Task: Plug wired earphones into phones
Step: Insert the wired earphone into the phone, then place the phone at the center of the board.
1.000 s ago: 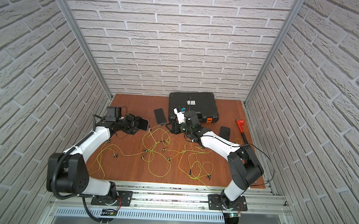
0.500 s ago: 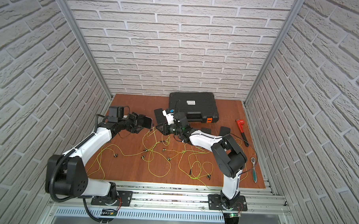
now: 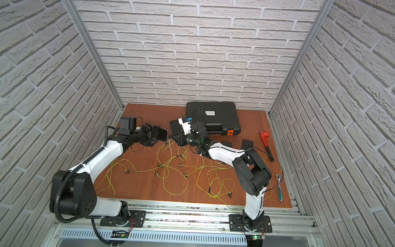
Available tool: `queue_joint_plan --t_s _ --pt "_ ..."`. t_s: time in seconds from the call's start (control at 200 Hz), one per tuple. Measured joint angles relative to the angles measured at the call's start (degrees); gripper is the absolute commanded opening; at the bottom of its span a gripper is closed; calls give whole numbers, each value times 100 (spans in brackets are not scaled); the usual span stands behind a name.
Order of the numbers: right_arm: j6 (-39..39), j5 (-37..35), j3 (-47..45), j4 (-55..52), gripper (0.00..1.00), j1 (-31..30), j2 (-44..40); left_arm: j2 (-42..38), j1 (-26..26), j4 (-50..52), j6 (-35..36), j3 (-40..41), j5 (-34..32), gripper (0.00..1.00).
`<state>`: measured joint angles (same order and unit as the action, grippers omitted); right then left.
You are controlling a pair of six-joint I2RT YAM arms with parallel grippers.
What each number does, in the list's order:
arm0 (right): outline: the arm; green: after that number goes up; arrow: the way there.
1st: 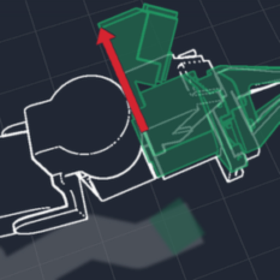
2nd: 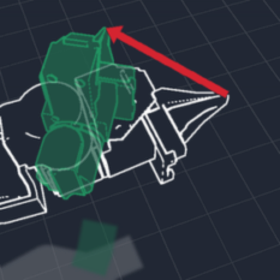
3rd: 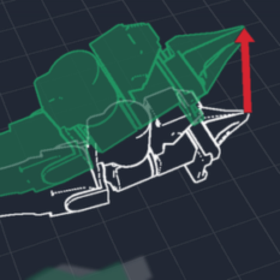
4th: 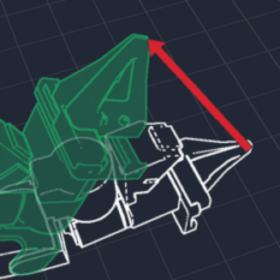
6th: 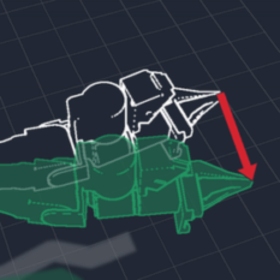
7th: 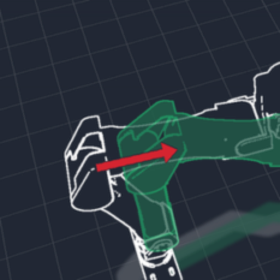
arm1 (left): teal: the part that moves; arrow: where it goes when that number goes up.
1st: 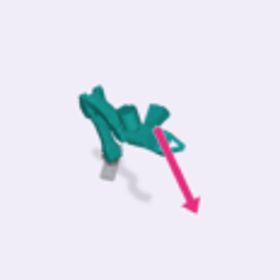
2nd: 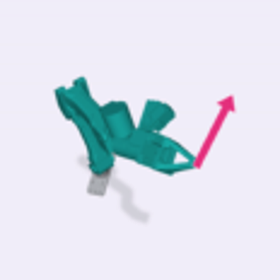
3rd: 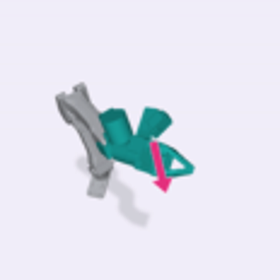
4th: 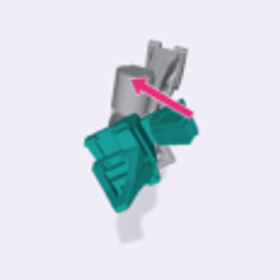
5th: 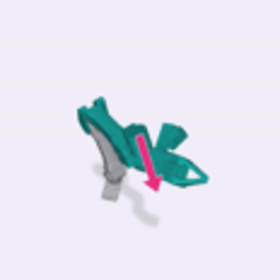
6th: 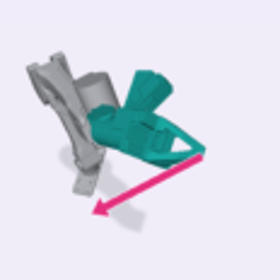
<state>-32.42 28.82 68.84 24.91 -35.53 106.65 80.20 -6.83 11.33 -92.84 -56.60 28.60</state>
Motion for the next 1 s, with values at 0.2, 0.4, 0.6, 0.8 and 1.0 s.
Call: queue_joint_plan --t_s 0.2,0.4,0.6,0.8,1.0 --pt "0 48 0 0 15 -35 0 0 0 0 0 0 -2 0" --pt "-7 66 17 44 13 -109 101 0 0 -7 0 0 -4 0" --pt "-42 66 87 111 10 -116 302 0 2 -24 -24 9 -94 0" --pt "-44 61 131 149 13 -118 304 0 0 -114 -81 11 -114 0" --pt "131 116 118 -243 35 -44 229 0 168 192 313 -22 -122 0"
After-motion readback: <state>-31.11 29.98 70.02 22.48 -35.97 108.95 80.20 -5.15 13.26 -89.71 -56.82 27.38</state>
